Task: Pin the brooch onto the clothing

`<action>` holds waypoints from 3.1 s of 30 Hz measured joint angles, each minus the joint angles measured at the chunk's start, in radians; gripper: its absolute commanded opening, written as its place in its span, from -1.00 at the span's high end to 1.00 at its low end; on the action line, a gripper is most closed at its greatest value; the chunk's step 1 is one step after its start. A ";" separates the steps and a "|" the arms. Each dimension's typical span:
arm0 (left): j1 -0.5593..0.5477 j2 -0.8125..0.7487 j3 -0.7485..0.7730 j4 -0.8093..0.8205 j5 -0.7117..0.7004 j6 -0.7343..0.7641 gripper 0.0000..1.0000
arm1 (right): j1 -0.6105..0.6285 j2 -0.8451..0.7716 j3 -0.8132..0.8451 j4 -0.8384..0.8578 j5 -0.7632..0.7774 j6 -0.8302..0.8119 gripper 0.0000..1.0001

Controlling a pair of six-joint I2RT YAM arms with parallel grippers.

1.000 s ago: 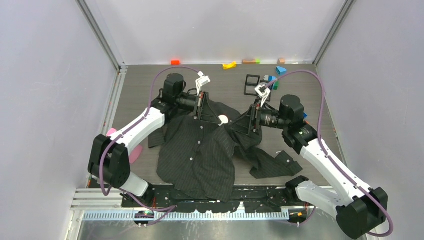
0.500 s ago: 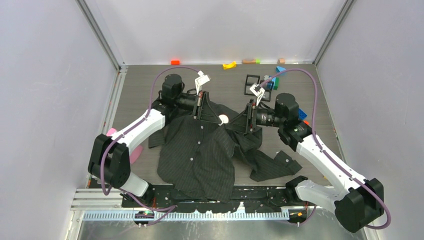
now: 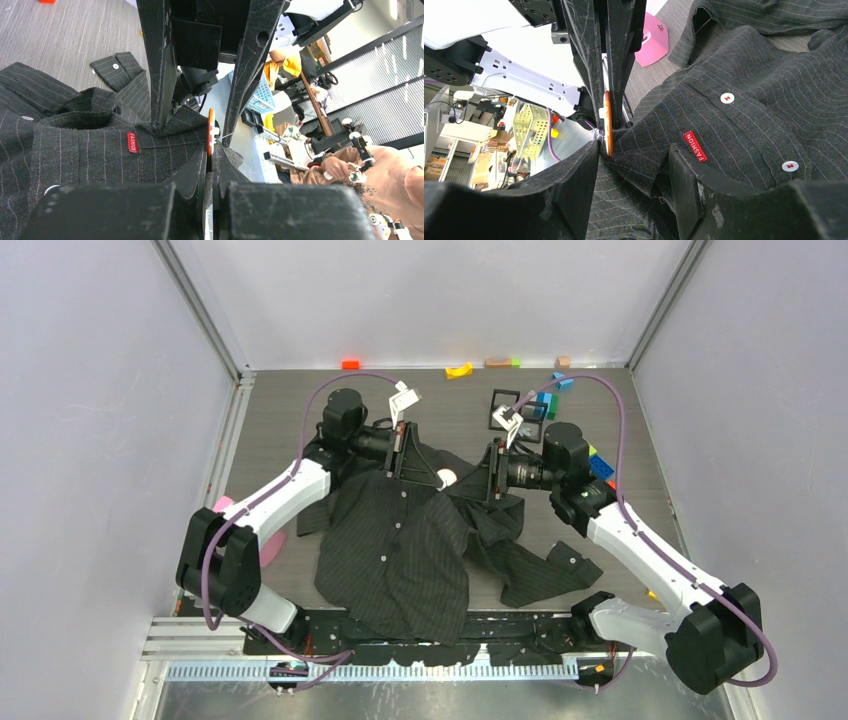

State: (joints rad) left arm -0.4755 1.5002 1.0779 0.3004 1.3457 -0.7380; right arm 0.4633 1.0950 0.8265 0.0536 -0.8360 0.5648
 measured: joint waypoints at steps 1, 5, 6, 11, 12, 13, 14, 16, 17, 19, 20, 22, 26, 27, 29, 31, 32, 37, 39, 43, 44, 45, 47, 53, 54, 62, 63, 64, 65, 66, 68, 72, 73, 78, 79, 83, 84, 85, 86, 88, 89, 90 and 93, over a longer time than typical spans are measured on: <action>0.000 0.000 0.000 0.001 0.001 -0.002 1.00 | 0.000 0.000 0.000 0.002 0.000 0.002 -0.16; 0.000 0.000 -0.002 0.003 0.002 -0.008 1.00 | 0.001 0.000 0.000 0.007 0.001 0.013 -0.09; 0.000 0.000 -0.002 0.003 0.002 -0.009 1.00 | 0.001 0.001 0.000 0.007 0.003 0.014 -0.07; 0.000 0.000 -0.002 0.003 0.002 -0.010 1.00 | 0.002 0.010 0.007 0.006 0.006 0.022 0.00; 0.000 0.000 -0.002 0.003 0.002 -0.010 1.00 | 0.003 0.014 0.010 0.006 0.007 0.023 0.02; 0.000 0.000 -0.002 0.003 0.002 -0.010 1.00 | 0.005 0.017 0.013 0.006 0.008 0.023 0.05; 0.000 0.000 -0.002 0.003 0.002 -0.010 1.00 | 0.005 0.018 0.016 0.005 0.011 0.024 0.07; 0.000 0.000 -0.002 0.003 0.001 -0.010 1.00 | 0.006 0.019 0.021 -0.003 0.016 0.025 0.13; 0.000 0.000 -0.002 0.003 0.001 -0.010 1.00 | 0.007 0.020 0.024 -0.006 0.018 0.026 0.18; 0.000 0.000 -0.003 0.003 -0.003 -0.010 1.00 | 0.009 0.026 0.034 -0.018 0.019 0.027 0.24; 0.002 0.000 -0.004 0.003 -0.006 -0.010 1.00 | 0.009 0.030 0.038 -0.021 0.021 0.026 0.26; 0.005 0.000 -0.006 0.003 -0.013 -0.009 1.00 | 0.011 0.034 0.042 -0.026 0.027 0.030 0.33; 0.007 0.000 -0.012 0.003 -0.028 -0.007 1.00 | 0.015 0.035 0.047 -0.037 0.049 0.038 0.47; 0.008 0.000 -0.013 0.003 -0.032 -0.006 1.00 | 0.016 0.035 0.048 -0.038 0.054 0.042 0.51; 0.010 0.000 -0.013 0.003 -0.041 -0.005 1.00 | 0.019 0.036 0.051 -0.040 0.067 0.047 0.57; 0.011 0.000 -0.013 0.003 -0.047 -0.002 1.00 | 0.020 0.039 0.056 -0.047 0.076 0.056 0.64; 0.011 0.000 -0.013 0.003 -0.051 -0.001 1.00 | 0.020 0.045 0.065 -0.058 0.079 0.063 0.70; 0.022 0.000 -0.020 0.002 -0.067 0.017 1.00 | 0.020 0.079 0.100 -0.100 0.088 0.088 0.90; 0.027 0.000 -0.021 0.000 -0.072 0.021 1.00 | 0.020 0.091 0.109 -0.107 0.091 0.097 0.93; 0.034 0.000 -0.023 -0.006 -0.078 0.031 1.00 | 0.020 0.115 0.126 -0.123 0.095 0.119 0.97; 0.035 0.000 -0.023 -0.006 -0.080 0.035 1.00 | 0.020 0.119 0.129 -0.127 0.097 0.124 0.98; 0.036 0.000 -0.024 -0.007 -0.082 0.038 1.00 | 0.020 0.122 0.131 -0.130 0.101 0.129 0.99; 0.037 0.000 -0.025 -0.014 -0.090 0.041 1.00 | 0.020 0.125 0.131 -0.133 0.115 0.141 0.99; 0.038 0.001 -0.026 -0.029 -0.118 0.050 1.00 | 0.024 0.130 0.131 -0.144 0.156 0.172 0.99; 0.039 0.001 -0.027 -0.031 -0.121 0.051 1.00 | 0.024 0.136 0.131 -0.145 0.162 0.177 0.99; 0.045 0.001 -0.034 -0.055 -0.161 0.072 1.00 | 0.026 0.161 0.131 -0.138 0.198 0.207 0.99; 0.045 0.001 -0.034 -0.057 -0.166 0.074 1.00 | 0.026 0.162 0.131 -0.137 0.203 0.210 0.99; 0.045 0.001 -0.034 -0.060 -0.172 0.075 1.00 | 0.026 0.162 0.131 -0.137 0.210 0.214 0.99; 0.045 0.001 -0.034 -0.060 -0.177 0.077 1.00 | 0.026 0.162 0.131 -0.137 0.216 0.217 0.99; 0.045 0.001 -0.034 -0.060 -0.180 0.078 1.00 | 0.026 0.162 0.131 -0.137 0.221 0.220 0.99; 0.045 0.001 -0.034 -0.060 -0.187 0.084 1.00 | 0.028 0.162 0.131 -0.137 0.233 0.224 0.99; 0.046 0.001 -0.034 -0.063 -0.197 0.089 1.00 | 0.031 0.162 0.131 -0.137 0.253 0.230 0.99; 0.046 0.001 -0.034 -0.064 -0.199 0.090 1.00 | 0.032 0.162 0.131 -0.137 0.258 0.232 0.99; 0.046 0.001 -0.034 -0.068 -0.217 0.095 1.00 | 0.034 0.162 0.131 -0.135 0.278 0.236 0.99; 0.046 0.001 -0.034 -0.069 -0.221 0.097 1.00 | 0.034 0.162 0.130 -0.135 0.282 0.236 0.99; 0.046 0.001 -0.034 -0.084 -0.235 0.114 1.00 | 0.038 0.162 0.123 -0.127 0.303 0.237 0.99; 0.046 0.001 -0.034 -0.089 -0.239 0.118 1.00 | 0.039 0.162 0.121 -0.126 0.307 0.237 0.99; 0.046 0.001 -0.034 -0.091 -0.243 0.121 1.00 | 0.040 0.162 0.121 -0.126 0.311 0.237 0.99; 0.046 0.001 -0.034 -0.093 -0.246 0.122 1.00 | 0.040 0.162 0.119 -0.122 0.314 0.237 0.99; 0.046 0.001 -0.034 -0.096 -0.251 0.128 1.00 | 0.040 0.162 0.117 -0.120 0.318 0.237 0.99; 0.046 0.001 -0.034 -0.098 -0.253 0.131 1.00 | 0.041 0.162 0.116 -0.118 0.319 0.236 0.99; 0.046 0.001 -0.034 -0.103 -0.254 0.138 1.00 | 0.041 0.162 0.115 -0.117 0.319 0.236 0.99; 0.046 0.001 -0.034 -0.125 -0.258 0.154 1.00 | 0.043 0.162 0.109 -0.115 0.320 0.236 0.99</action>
State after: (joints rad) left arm -0.4294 1.5013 1.0439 0.1757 1.0878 -0.5835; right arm 0.5060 1.2572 0.9352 -0.0612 -0.5159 0.8005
